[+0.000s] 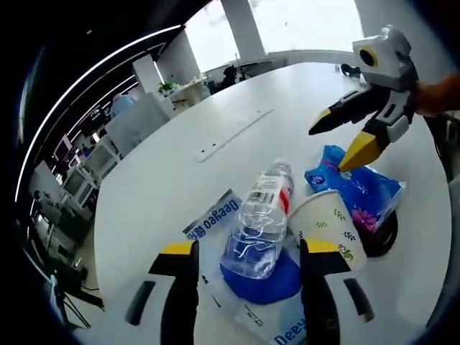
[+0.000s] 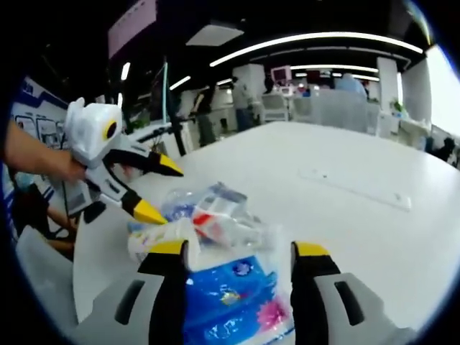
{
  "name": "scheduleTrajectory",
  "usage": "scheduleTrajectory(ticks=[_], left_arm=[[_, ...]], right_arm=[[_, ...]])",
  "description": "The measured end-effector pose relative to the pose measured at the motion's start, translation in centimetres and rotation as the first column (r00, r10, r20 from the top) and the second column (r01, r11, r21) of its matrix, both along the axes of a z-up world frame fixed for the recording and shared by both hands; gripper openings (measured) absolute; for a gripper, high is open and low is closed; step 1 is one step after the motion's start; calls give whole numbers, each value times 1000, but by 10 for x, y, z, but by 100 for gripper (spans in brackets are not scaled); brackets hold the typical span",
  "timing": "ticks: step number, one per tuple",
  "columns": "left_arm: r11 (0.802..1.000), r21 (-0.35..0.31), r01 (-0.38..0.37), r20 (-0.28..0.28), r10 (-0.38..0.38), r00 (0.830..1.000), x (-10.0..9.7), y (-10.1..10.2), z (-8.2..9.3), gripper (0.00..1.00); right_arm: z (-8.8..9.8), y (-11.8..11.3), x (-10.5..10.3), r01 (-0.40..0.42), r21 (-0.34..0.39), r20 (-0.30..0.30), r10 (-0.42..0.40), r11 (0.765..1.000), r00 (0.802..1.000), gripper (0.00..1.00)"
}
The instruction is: Arrange the tabletop items into an orderly group along one side of the table until the central work area is clear of visible clutter.
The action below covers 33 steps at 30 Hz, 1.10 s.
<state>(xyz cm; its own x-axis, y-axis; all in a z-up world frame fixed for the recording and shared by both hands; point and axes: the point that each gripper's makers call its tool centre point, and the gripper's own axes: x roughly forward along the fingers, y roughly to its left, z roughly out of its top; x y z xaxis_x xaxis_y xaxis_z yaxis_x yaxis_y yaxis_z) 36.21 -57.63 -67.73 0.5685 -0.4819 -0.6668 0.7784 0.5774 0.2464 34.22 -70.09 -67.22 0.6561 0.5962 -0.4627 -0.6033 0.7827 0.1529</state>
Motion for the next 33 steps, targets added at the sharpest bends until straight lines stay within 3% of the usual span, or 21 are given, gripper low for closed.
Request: scheduleTrajectory(ticks=[17,33], left_arm=[[998,39,55,-23,-54,998,9,-9,-10,52],[982,94,167,-61,-162,985,15,-29,-19,48]], right_arm=[[-15,0,8,-2,-22,-34,1,1000,999,48],[-20,5,17,-28,-46,-54,25,999,998,41]])
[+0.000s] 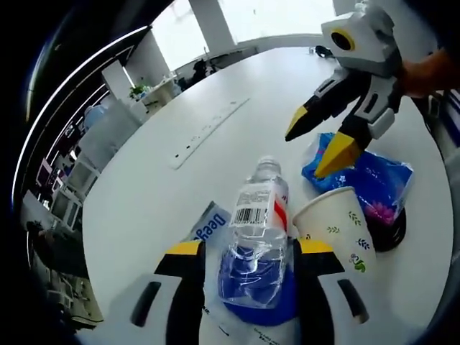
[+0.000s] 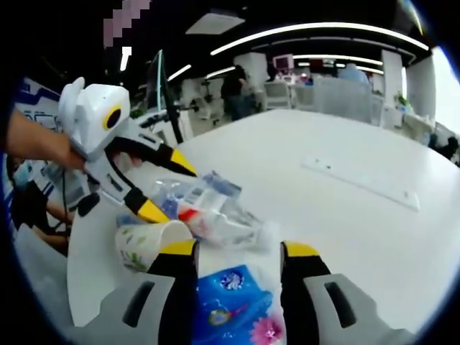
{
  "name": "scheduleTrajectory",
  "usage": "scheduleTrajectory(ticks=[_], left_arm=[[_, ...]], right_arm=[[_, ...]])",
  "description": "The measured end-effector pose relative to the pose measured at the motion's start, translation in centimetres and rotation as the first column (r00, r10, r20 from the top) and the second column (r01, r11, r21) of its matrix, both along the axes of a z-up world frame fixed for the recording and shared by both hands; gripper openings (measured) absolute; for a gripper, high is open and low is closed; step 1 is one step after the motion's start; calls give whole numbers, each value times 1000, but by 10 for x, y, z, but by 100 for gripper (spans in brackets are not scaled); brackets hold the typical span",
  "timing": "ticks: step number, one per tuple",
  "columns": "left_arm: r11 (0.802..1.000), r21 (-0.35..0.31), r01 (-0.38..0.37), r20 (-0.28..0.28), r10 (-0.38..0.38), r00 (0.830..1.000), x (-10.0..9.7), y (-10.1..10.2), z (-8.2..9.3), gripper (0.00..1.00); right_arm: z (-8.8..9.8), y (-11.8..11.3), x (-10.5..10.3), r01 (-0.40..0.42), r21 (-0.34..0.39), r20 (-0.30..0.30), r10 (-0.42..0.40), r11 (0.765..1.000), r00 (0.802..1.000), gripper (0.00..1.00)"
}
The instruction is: Arrange the tabletop items into an orderly group along one side of the table until the central work area is clear of visible clutter.
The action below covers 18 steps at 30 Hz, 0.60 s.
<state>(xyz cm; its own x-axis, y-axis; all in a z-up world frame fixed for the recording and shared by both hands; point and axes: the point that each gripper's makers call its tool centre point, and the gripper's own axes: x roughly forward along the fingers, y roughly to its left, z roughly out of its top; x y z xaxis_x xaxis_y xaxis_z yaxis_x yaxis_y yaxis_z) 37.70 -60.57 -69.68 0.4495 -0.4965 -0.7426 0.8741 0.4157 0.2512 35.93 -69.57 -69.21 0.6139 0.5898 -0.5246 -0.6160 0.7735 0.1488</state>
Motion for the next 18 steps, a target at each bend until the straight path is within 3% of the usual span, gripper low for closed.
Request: scheduleTrajectory(ticks=[10,18], left_arm=[[999,19,41,-56,-40,998,2,-13,-8,41],[997,42,58,-76,-55,996,5,-17,-14,41]], right_arm=[[-5,-2,6,4,9,-22,-4,1000,1000,40],[-8,-3,7,10,10,-31,-10,1000,999,40]])
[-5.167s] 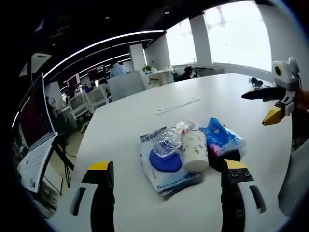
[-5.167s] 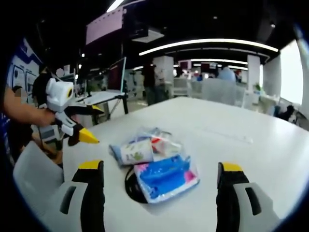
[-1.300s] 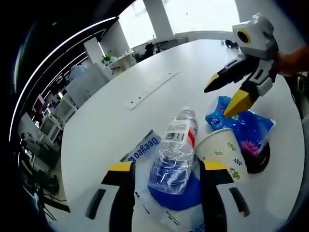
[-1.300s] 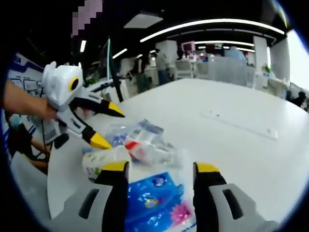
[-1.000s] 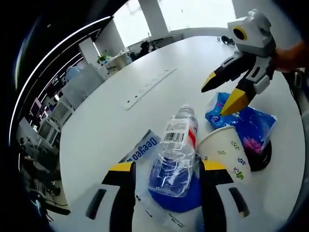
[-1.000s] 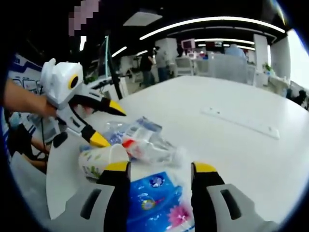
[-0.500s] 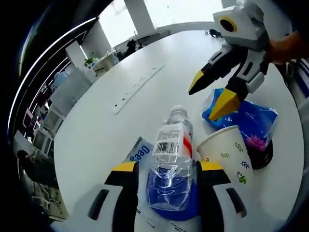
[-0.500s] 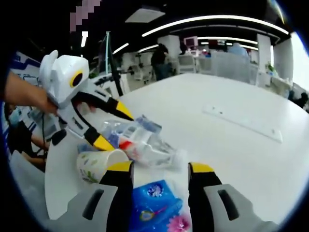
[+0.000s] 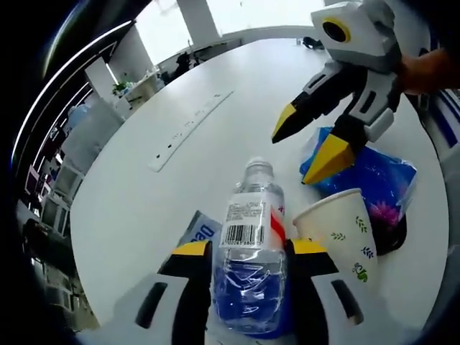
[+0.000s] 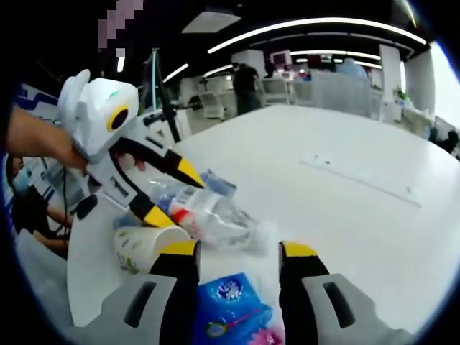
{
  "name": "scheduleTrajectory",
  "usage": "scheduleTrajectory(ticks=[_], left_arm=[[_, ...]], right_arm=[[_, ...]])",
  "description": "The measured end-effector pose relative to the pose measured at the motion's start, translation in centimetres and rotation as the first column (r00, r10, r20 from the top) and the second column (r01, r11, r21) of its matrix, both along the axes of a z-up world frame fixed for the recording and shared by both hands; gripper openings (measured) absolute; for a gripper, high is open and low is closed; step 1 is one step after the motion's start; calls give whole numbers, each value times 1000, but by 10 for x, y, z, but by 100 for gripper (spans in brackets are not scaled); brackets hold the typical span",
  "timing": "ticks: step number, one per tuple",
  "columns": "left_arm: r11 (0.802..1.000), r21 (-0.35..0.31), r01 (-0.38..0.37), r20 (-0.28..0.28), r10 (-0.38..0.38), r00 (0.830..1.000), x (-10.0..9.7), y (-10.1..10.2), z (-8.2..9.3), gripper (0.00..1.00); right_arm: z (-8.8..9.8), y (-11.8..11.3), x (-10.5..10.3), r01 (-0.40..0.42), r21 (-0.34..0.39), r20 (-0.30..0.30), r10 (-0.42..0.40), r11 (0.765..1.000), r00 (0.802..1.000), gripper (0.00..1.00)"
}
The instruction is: Arrange the tabletop items into an orderly group along one side of the table until the central work area is clear of visible clutter.
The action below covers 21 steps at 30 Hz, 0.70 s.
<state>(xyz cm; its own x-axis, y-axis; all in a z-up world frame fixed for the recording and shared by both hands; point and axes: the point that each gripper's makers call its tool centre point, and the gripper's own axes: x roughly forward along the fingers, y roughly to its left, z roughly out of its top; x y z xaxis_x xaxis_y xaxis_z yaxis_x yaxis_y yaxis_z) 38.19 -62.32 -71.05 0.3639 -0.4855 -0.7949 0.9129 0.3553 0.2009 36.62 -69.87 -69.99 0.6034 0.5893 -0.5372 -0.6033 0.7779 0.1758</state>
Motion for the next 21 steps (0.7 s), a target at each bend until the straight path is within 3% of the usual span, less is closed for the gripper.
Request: scheduleTrajectory(ticks=[21], left_arm=[[994,88,60,-91,-52,994,1,-12,-16,43]], right_arm=[[-7,2,4,7,6,-34,-6,1000,999,37]])
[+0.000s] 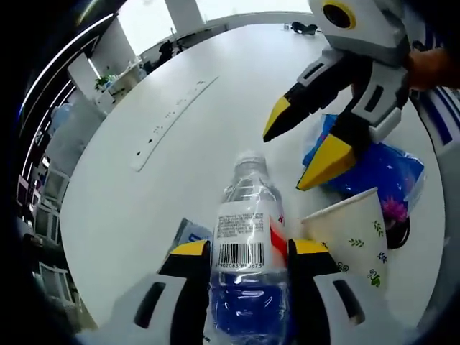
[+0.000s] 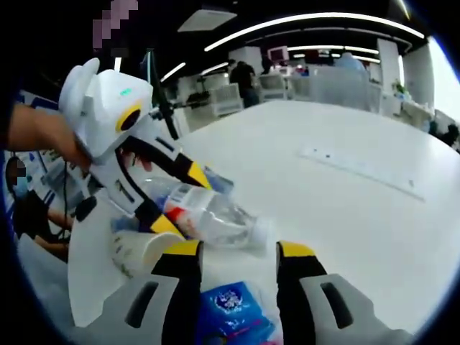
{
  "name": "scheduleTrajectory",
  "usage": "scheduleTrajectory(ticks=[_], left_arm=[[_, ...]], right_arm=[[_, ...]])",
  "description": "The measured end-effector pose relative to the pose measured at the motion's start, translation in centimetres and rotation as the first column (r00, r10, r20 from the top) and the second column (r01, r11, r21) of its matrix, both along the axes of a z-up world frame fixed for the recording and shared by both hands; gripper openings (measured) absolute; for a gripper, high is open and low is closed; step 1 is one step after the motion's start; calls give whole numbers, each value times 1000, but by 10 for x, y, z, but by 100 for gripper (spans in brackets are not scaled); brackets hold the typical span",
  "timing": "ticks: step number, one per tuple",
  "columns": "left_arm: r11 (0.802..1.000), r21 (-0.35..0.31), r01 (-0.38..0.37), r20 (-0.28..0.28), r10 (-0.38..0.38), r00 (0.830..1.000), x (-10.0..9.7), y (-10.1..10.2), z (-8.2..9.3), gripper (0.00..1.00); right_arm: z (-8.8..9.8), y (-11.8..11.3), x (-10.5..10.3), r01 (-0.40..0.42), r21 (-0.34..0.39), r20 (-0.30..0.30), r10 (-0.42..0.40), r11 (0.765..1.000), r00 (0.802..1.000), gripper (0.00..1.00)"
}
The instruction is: Arrange the tabletop items into an orderly group along one side of the table until the central work area is clear of visible clutter.
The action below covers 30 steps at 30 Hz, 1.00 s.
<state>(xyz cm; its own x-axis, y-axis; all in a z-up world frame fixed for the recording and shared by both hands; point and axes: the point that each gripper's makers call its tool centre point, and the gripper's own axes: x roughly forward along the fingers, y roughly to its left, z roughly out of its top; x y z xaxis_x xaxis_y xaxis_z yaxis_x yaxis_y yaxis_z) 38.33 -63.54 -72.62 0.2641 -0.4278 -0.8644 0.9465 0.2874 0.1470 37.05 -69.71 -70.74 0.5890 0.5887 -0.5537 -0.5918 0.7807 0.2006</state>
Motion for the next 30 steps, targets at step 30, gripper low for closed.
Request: scheduleTrajectory(ticks=[30], left_arm=[[996,-72,-56,-3,56,998,-2,-13,-1,37]], right_arm=[[-4,-17,15,109,102,-78,-102,989,992,33]])
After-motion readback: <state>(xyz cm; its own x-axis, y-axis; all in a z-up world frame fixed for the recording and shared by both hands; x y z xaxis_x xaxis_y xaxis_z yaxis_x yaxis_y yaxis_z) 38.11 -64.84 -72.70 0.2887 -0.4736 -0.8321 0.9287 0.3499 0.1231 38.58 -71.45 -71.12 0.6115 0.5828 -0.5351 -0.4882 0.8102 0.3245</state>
